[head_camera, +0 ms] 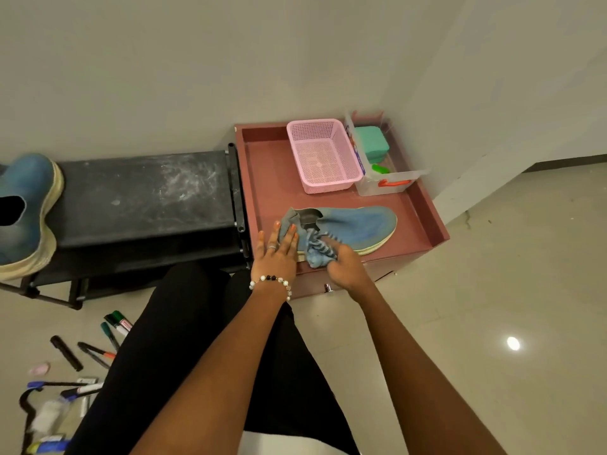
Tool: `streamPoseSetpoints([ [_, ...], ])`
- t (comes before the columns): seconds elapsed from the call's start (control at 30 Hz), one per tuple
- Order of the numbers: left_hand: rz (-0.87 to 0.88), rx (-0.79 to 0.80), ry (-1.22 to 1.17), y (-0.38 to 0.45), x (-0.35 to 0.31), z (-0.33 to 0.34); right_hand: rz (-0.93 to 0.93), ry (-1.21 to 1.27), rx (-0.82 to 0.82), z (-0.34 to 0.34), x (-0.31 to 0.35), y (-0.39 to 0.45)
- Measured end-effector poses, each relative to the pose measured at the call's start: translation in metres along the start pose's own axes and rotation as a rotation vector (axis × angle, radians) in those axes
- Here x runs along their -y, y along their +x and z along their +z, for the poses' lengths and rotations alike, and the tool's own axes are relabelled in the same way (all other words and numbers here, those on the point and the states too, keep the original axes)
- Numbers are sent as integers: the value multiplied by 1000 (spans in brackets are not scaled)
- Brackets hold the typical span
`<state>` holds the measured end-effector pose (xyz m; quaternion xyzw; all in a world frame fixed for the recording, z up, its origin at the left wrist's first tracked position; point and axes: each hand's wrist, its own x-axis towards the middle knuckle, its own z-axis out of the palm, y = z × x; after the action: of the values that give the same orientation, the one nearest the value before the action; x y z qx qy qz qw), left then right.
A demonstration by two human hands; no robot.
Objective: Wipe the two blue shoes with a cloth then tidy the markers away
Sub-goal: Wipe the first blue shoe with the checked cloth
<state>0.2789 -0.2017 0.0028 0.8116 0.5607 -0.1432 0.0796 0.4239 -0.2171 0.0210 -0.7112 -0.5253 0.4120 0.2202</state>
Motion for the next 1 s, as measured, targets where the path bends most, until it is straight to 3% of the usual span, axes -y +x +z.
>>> streamPoseSetpoints([
  [0.1,55,-8,-122,-3,1,-9,136,672,-9,-6,15,-25],
  [0.2,28,-164,-560,-15,5,-18,257,1350,-59,-20,12,-48],
  [0.3,-235,-412,-1045,-39,1,-36,246,1592,-74,-32,11,-67],
  [0.4,-351,-569,-1242,-58,-14,-57,227,1608,-66,-35,16,-81],
  [0.5,-265,-704,-1288,-76,-34,-77,193,1504,-54,-34,19,-91],
  [0.53,-220,-683,-1303,-80,-39,-80,163,1443,-51,-35,20,-94],
  [0.6,-170,-466,-1386,-86,-51,-83,73,1327,-27,-35,22,-101],
  [0.7,-259,-197,-1644,-91,-61,-82,-76,1175,25,-35,24,-114],
  [0.83,-389,-43,-2044,-99,-59,-87,-137,961,125,-34,16,-126],
  [0.93,-397,10,-2107,-104,-57,-90,-177,872,168,-36,11,-131],
  [1.0,-396,9,-2126,-108,-59,-88,-176,795,95,-36,13,-132],
])
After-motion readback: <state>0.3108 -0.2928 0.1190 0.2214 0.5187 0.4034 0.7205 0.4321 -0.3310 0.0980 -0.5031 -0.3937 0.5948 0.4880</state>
